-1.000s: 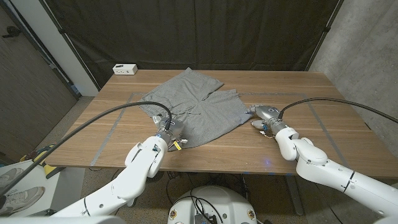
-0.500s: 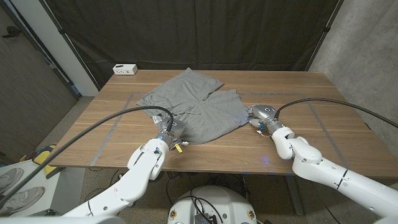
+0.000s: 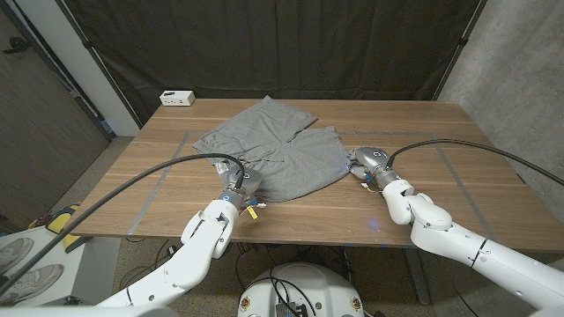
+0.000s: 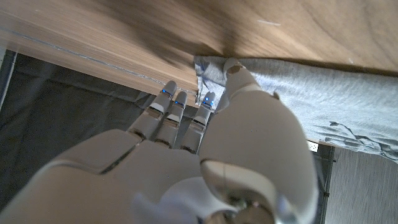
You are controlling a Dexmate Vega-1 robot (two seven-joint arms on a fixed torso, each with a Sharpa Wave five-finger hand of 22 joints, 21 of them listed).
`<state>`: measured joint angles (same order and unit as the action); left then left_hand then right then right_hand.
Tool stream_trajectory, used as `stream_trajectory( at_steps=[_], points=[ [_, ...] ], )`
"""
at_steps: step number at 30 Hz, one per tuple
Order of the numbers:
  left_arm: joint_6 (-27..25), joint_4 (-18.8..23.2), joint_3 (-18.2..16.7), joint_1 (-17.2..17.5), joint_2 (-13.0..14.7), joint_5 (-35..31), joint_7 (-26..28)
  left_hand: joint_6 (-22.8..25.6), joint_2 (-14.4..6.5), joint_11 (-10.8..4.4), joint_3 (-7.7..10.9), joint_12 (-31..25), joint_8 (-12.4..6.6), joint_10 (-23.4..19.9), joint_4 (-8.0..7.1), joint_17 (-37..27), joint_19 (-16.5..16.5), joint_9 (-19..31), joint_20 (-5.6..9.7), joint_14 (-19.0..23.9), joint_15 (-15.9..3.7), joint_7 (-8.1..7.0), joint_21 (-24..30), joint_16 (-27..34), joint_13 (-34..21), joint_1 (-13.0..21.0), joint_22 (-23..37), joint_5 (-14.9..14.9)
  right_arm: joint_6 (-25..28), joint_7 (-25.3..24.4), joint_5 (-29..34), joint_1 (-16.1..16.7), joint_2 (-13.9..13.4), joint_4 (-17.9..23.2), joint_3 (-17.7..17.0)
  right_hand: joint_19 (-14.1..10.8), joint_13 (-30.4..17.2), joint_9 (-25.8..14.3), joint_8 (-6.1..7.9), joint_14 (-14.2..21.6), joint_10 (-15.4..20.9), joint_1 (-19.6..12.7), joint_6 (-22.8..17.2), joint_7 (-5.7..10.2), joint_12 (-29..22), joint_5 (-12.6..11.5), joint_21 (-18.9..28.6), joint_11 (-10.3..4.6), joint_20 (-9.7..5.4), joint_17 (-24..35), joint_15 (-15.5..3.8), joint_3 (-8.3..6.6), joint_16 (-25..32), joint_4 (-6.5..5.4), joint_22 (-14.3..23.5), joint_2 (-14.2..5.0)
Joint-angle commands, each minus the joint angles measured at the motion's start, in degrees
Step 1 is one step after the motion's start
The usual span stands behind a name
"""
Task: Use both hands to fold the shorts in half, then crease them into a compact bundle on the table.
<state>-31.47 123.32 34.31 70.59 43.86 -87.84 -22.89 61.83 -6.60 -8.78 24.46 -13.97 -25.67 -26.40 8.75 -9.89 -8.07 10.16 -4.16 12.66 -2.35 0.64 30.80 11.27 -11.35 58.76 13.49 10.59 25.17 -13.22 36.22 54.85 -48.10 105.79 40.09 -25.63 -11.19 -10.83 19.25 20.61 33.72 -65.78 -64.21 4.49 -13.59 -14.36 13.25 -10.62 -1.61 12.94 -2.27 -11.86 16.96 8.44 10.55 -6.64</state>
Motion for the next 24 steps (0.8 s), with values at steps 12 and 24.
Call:
stream_trajectory(
  at_steps=[12, 24],
  points=[
    [0.5, 1.7, -3.4, 0.6, 2.8, 9.1, 10.5, 0.3, -0.6, -0.59, 1.41, 0.5, -8.09, -1.6, -0.56, -0.7, -2.1, 11.2, 1.03, 1.6, -3.4, -0.51, 3.2, 0.2, -0.6, -0.6, 1.1, 3.9, 3.3, -2.5, -3.7, 2.9, -1.2, 4.2, -4.3, -1.6, -0.1, -0.2, -0.34, 1.3, 1.0, -2.9, -1.5, -4.16, 0.6, -1.0, 0.7, 1.31, 1.32, -0.8, -9.38, -1.15, -1.0, 1.16, 0.1, 0.7],
    [2.9, 6.5, -8.1, 0.6, 5.8, 20.8, 13.3, -0.7, 0.4, -0.53, 1.75, 0.9, -10.33, -1.7, -0.39, -0.7, -2.6, 14.0, 1.35, 1.6, -3.43, -0.42, 4.5, 0.0, -0.7, -0.7, 1.4, 4.5, 8.7, 3.2, -7.2, 4.7, -4.9, 11.6, -7.4, -1.0, -0.1, 0.0, -0.07, -0.2, -0.3, -3.9, -4.0, -6.13, 1.8, 0.5, 0.1, 2.3, 2.1, -0.9, -8.17, -2.76, -2.6, 1.4, 0.0, 1.99]
  ],
)
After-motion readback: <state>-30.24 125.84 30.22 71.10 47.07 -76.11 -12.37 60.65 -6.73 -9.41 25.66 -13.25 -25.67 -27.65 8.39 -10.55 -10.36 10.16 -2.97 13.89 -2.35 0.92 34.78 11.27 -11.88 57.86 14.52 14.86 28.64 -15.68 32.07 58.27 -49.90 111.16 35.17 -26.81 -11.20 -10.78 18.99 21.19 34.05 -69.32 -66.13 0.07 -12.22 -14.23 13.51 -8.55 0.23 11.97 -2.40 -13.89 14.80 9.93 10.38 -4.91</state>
